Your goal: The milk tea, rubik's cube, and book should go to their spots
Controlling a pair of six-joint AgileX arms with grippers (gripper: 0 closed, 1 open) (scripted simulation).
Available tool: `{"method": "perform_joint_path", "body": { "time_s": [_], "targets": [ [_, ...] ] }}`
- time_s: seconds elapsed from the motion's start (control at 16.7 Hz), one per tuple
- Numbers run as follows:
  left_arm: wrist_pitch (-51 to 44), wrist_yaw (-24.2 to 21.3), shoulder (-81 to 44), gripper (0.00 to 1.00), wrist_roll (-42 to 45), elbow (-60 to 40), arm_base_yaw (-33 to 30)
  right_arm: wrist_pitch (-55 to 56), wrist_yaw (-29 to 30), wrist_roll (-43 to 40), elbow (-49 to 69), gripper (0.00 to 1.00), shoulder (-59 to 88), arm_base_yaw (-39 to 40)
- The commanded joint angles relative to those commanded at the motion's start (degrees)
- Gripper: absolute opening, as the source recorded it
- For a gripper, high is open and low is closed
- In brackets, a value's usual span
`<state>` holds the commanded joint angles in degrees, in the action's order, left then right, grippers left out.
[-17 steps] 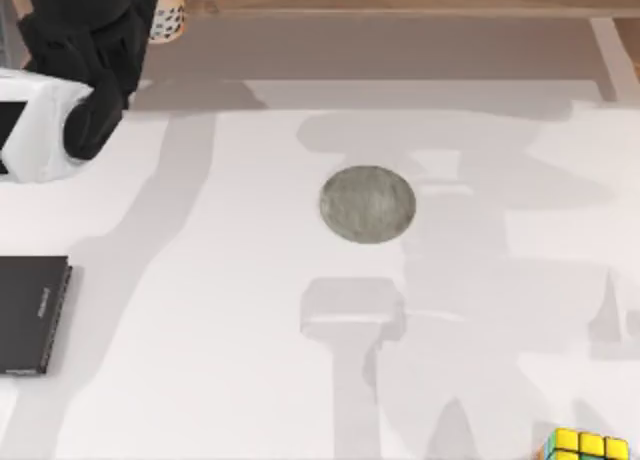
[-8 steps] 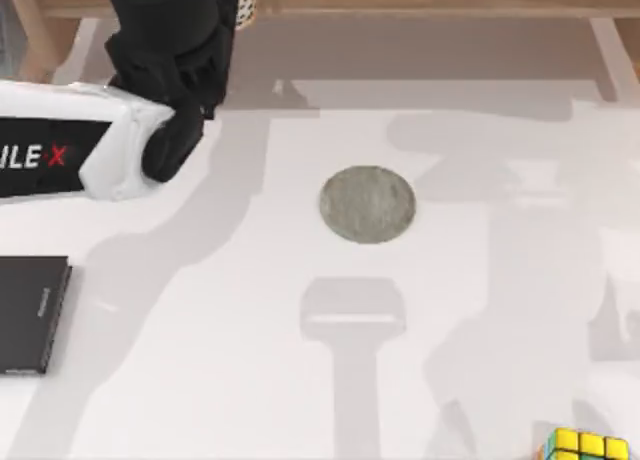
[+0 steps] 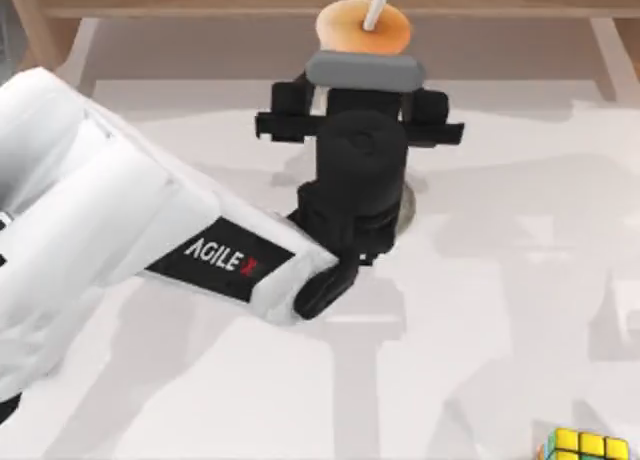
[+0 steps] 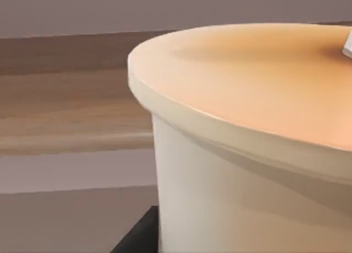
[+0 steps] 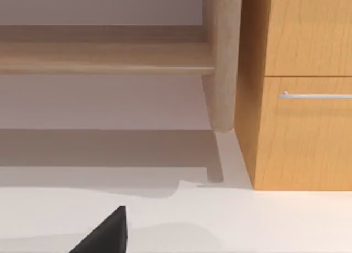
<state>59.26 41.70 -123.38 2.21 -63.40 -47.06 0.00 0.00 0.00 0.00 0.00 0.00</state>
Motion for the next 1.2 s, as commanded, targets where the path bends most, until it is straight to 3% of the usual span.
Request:
{"method": "perform_joint_path", "body": {
  "time_s": [0.24,1.2],
  "targets": [
    [2.8,5.7,-3.2,0.00,-1.5,-1.7,-3.6,0.0,0.0,0.0,0.0,1.00,0.0,0.0],
    [8.3,5.9,-8.5,0.00,-1.7,-1.6,-3.7,0.0,0.0,0.0,0.0,1.00,0.0,0.0]
  ]
}}
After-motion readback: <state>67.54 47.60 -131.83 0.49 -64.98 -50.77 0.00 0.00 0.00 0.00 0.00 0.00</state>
